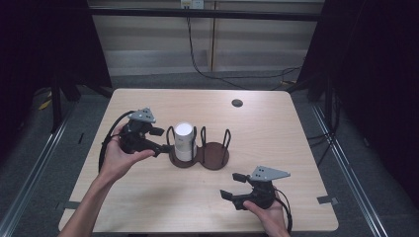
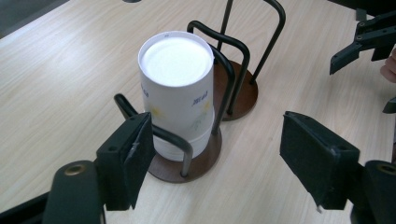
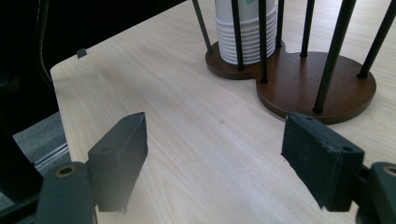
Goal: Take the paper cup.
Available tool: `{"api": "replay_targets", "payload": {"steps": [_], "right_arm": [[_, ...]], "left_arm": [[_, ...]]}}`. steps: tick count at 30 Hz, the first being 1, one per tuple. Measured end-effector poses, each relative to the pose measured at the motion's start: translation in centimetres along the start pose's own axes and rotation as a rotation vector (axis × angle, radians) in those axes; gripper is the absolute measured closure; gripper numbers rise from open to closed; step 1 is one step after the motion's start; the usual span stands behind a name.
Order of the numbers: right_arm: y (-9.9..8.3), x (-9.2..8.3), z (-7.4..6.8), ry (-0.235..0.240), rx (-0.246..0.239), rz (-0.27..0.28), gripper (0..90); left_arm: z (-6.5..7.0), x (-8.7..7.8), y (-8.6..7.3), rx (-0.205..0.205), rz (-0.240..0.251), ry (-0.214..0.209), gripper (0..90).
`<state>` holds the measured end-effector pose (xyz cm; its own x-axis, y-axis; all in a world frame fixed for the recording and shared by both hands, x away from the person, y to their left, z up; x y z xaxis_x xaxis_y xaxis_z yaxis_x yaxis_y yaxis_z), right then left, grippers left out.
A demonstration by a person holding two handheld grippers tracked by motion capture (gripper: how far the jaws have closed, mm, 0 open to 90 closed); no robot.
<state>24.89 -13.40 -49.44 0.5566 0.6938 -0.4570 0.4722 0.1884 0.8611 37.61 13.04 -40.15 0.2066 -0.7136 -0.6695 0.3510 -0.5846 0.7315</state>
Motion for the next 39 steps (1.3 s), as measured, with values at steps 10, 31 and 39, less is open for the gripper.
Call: {"api": "replay_targets", "payload": {"steps": [10,31,39], "right_arm": [[-0.2,0.0,0.0,0.009,0.004,-0.013,21.8],[-0.3,0.0,0.2,-0.007,0.005,-0.029,18.5],[-0.4,-0.1,0.4,-0.011,0.007,-0.028,18.4]], "left_arm": [[-1.1,0.6,1.9,0.034,-0.074,0.021,26.9],[-2.3,5.0,4.9,0.096,-0.273,0.038,28.4],[-2.5,5.7,5.0,0.096,-0.332,0.06,29.0]]}}
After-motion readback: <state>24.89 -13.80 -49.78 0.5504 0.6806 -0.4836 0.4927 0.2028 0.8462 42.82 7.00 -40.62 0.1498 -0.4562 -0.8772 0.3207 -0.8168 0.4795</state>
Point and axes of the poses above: each handheld gripper's, and its own axes: x roughly forward along the jaws, y roughly out of its top, z roughly to its right, the point moved 6 cm from there along x, roughly forward along the jaws, and after that the axes turned 4 degrees about -y, right-handed, at the moved point
